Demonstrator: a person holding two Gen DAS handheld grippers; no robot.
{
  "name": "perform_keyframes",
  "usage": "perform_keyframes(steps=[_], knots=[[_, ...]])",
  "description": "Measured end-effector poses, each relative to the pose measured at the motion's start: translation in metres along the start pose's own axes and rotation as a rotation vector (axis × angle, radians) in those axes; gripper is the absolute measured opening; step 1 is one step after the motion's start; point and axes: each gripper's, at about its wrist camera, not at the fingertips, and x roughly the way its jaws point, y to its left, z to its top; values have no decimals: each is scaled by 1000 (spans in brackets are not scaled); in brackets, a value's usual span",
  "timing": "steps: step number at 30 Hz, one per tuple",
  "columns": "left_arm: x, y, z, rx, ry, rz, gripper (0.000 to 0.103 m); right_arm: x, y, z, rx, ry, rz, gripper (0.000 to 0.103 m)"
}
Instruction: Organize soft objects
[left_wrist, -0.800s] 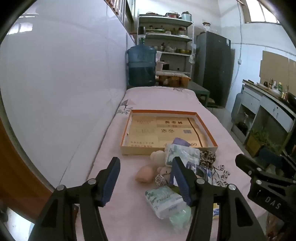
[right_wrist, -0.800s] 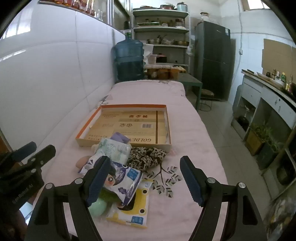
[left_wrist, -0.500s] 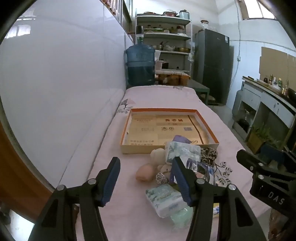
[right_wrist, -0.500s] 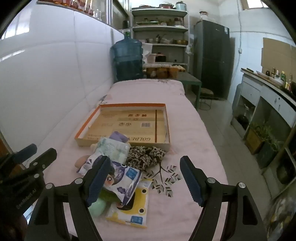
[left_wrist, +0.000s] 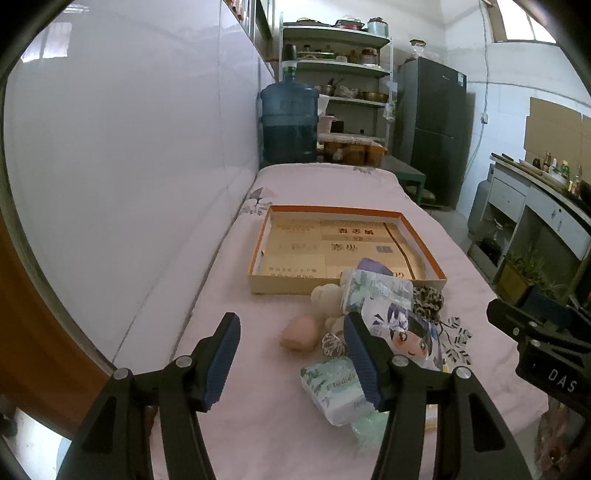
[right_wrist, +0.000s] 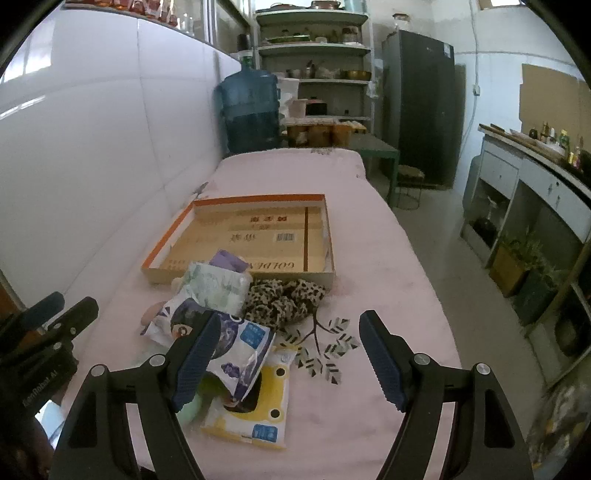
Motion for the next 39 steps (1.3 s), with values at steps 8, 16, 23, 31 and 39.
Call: perform_keyframes(steps=[8, 16, 23, 31, 39], knots=[[5, 0, -4, -2, 12, -10, 58, 7, 1, -4, -2, 21, 11, 79], [5, -2, -5, 1, 14, -8, 58, 12, 5, -5, -8, 34, 22, 79], [5, -2, -5, 1, 15, -9, 58, 13, 9, -6, -17, 35, 25, 79], [6, -1, -5, 0, 16, -13, 58, 14, 12, -5, -26, 42, 35, 79], [6, -2, -5, -2, 18, -14, 58, 16, 13, -5, -28, 50, 47, 79]])
